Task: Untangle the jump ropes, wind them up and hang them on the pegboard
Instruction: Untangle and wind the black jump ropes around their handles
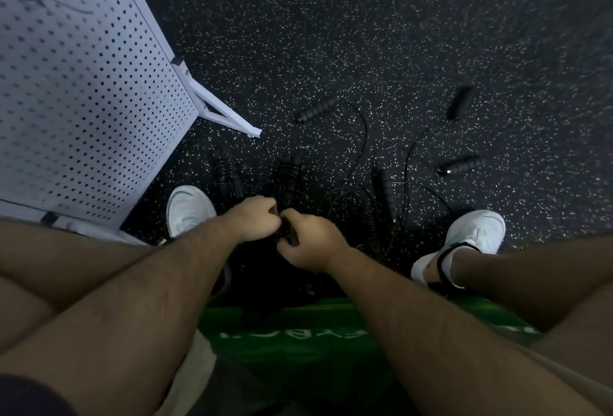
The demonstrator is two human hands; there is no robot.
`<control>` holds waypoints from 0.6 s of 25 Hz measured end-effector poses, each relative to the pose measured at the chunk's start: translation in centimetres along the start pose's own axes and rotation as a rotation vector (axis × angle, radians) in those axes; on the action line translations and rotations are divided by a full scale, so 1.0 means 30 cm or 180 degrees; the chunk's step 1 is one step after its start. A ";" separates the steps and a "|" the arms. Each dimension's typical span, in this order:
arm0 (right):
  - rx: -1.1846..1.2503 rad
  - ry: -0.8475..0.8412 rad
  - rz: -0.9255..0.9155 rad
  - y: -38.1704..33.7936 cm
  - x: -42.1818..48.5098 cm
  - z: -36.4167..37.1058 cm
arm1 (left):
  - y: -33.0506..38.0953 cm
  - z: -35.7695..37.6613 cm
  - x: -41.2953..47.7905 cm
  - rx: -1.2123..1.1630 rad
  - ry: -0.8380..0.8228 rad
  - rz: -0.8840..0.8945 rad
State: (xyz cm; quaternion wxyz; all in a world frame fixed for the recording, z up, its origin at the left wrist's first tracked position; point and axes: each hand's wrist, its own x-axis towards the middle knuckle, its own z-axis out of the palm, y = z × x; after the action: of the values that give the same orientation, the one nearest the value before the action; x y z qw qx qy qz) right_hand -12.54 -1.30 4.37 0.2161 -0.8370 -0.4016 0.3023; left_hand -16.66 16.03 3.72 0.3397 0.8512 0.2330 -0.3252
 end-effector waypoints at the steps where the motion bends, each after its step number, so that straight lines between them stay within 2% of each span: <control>1: -0.0059 0.0129 0.0027 0.028 0.009 -0.007 | 0.011 0.011 0.017 -0.0082 0.0210 0.0085; 3: -0.0276 0.0267 0.0195 0.089 0.024 -0.016 | 0.046 0.039 0.053 0.0075 0.0402 0.0221; 7: -0.0591 0.0376 0.0678 0.237 0.039 -0.029 | 0.141 0.116 0.158 0.0694 0.0425 0.0415; 12: -0.0886 0.0338 0.1295 0.419 0.045 -0.030 | 0.240 0.219 0.316 0.0452 0.0166 0.0206; 15: -0.0806 0.0256 0.1609 0.518 0.060 -0.029 | 0.265 0.271 0.399 0.0171 0.0075 -0.0007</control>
State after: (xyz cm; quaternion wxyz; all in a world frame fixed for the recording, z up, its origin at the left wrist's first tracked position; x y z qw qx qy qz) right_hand -2.65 -9.02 -4.98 0.0433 -0.9423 -0.2058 0.2606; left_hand -6.84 6.95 -5.94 0.3137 0.8635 0.2292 -0.3216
